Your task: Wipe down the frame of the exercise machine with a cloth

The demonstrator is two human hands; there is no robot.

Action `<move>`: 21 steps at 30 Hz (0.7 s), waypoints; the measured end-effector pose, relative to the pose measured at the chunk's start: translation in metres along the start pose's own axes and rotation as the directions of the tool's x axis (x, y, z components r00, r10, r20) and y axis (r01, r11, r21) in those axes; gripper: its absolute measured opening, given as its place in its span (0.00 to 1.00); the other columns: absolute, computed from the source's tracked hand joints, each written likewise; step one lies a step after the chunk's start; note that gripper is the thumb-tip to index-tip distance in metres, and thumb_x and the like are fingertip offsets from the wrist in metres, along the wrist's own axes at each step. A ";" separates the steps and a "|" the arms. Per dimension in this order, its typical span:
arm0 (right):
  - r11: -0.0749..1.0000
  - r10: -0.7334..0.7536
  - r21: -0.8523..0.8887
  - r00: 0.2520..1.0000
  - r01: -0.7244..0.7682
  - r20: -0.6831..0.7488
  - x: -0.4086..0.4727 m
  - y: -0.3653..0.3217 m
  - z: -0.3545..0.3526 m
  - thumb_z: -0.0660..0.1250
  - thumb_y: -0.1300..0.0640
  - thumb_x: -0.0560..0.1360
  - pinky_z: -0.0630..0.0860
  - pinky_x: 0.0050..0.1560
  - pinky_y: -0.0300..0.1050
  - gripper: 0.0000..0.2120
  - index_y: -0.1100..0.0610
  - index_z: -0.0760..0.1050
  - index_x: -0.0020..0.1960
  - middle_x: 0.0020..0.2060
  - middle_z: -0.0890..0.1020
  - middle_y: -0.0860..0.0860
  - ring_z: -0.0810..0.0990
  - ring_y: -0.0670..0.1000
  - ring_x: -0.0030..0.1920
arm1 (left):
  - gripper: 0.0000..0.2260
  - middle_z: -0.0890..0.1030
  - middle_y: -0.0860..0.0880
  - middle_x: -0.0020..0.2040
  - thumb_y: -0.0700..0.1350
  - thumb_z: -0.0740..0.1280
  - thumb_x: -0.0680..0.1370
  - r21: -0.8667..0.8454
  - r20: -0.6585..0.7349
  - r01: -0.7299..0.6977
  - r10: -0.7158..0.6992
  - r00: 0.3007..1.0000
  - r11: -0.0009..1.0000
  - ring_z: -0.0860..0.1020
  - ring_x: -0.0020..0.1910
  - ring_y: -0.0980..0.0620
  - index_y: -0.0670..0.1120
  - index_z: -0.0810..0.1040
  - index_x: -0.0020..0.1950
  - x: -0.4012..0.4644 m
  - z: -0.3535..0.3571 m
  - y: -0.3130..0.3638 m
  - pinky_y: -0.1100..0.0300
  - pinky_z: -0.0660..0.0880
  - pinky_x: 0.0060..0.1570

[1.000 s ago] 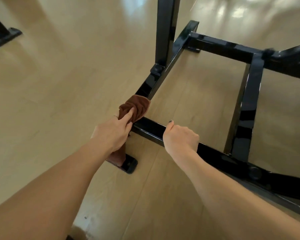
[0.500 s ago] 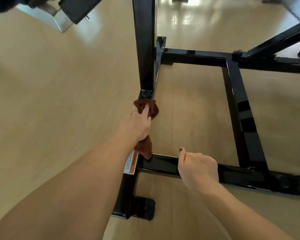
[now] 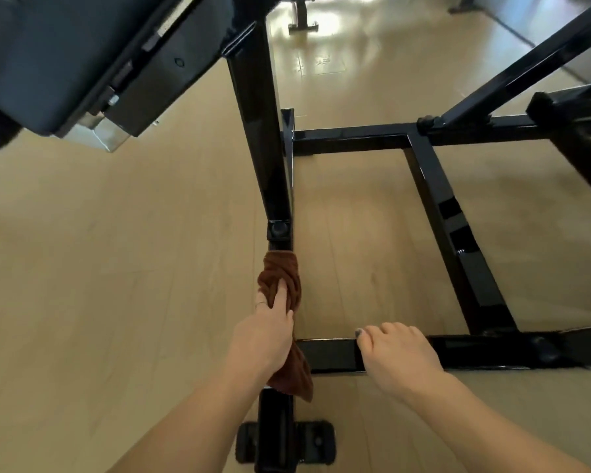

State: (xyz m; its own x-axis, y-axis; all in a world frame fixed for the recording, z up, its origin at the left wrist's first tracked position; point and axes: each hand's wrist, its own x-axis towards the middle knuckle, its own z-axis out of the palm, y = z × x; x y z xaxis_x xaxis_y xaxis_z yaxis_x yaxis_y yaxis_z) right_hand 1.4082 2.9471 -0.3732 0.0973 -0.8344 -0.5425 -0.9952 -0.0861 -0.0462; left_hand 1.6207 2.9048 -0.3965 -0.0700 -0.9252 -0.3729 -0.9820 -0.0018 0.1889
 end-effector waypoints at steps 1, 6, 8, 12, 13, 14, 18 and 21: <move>0.998 -0.007 0.064 1.000 0.006 0.023 -0.003 -0.002 -0.006 0.48 0.53 0.86 0.65 0.72 0.55 0.21 0.51 0.63 0.77 0.71 0.73 0.50 0.70 0.56 0.72 | 0.28 0.61 0.39 0.81 0.54 0.51 0.87 0.036 0.007 -0.007 0.007 1.000 0.999 0.79 0.65 0.40 0.54 0.41 0.84 -0.003 -0.003 -0.002 0.48 0.77 0.64; 0.749 0.000 0.662 1.000 -0.016 0.024 -0.026 -0.012 -0.062 0.50 0.43 0.86 0.65 0.72 0.47 0.24 0.48 0.63 0.79 0.75 0.72 0.47 0.69 0.51 0.74 | 0.12 0.82 0.50 0.53 0.55 0.55 0.85 -0.103 0.009 -0.020 0.021 1.000 0.994 0.81 0.48 0.48 0.55 0.73 0.63 -0.006 -0.040 -0.015 0.49 0.80 0.54; 0.643 -0.002 0.766 1.000 0.004 -0.003 -0.031 -0.019 -0.091 0.53 0.41 0.86 0.62 0.72 0.46 0.26 0.47 0.60 0.81 0.77 0.69 0.45 0.66 0.49 0.76 | 0.08 0.82 0.52 0.47 0.55 0.58 0.85 -0.322 0.003 -0.007 0.009 1.000 0.947 0.82 0.45 0.51 0.57 0.76 0.55 -0.008 -0.063 -0.012 0.49 0.80 0.53; 0.498 0.014 0.862 0.993 0.095 -0.117 -0.037 -0.044 -0.150 0.54 0.44 0.86 0.69 0.67 0.43 0.22 0.49 0.65 0.78 0.71 0.75 0.47 0.74 0.50 0.69 | 0.09 0.80 0.57 0.47 0.55 0.58 0.85 -0.676 -0.084 -0.048 -0.012 0.996 0.736 0.78 0.48 0.56 0.62 0.77 0.49 -0.012 -0.124 0.017 0.61 0.74 0.50; 0.469 0.000 0.876 0.992 0.114 -0.129 -0.040 -0.051 -0.163 0.54 0.45 0.86 0.74 0.61 0.42 0.20 0.49 0.68 0.76 0.67 0.78 0.48 0.77 0.49 0.64 | 0.10 0.80 0.56 0.48 0.55 0.58 0.85 -0.743 -0.102 -0.047 -0.044 0.994 0.667 0.79 0.48 0.55 0.61 0.77 0.49 -0.014 -0.140 0.024 0.61 0.75 0.51; 0.442 -0.018 0.888 0.991 0.128 -0.134 -0.043 -0.057 -0.175 0.55 0.45 0.86 0.76 0.54 0.40 0.19 0.49 0.71 0.73 0.61 0.80 0.48 0.79 0.48 0.59 | 0.10 0.81 0.54 0.49 0.56 0.58 0.86 -0.819 -0.092 -0.025 -0.088 0.992 0.573 0.80 0.49 0.53 0.60 0.77 0.50 -0.015 -0.156 0.029 0.58 0.77 0.53; 0.476 -0.038 0.855 0.976 0.206 -0.214 -0.053 -0.070 -0.218 0.54 0.46 0.87 0.71 0.55 0.39 0.14 0.48 0.73 0.67 0.52 0.79 0.43 0.77 0.44 0.55 | 0.11 0.82 0.49 0.52 0.59 0.55 0.86 -0.970 -0.055 0.011 -0.264 0.963 0.242 0.83 0.49 0.49 0.56 0.74 0.58 -0.018 -0.205 0.034 0.50 0.83 0.50; 0.542 -0.033 0.803 0.961 0.249 -0.276 -0.056 -0.072 -0.248 0.51 0.48 0.87 0.68 0.51 0.41 0.13 0.48 0.72 0.62 0.48 0.78 0.44 0.75 0.43 0.51 | 0.13 0.81 0.48 0.54 0.60 0.52 0.86 -0.988 -0.110 -0.064 -0.347 0.931 0.140 0.83 0.51 0.47 0.56 0.71 0.61 -0.015 -0.227 0.036 0.46 0.83 0.53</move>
State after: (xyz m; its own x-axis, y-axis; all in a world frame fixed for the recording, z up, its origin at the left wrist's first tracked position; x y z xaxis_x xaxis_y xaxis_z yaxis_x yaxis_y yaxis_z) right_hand 1.4764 2.8649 -0.1315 0.1291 -0.9488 -0.2884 -0.5213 0.1825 -0.8336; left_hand 1.6263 2.8324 -0.1781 0.2952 -0.9027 -0.3131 0.0402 -0.3157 0.9480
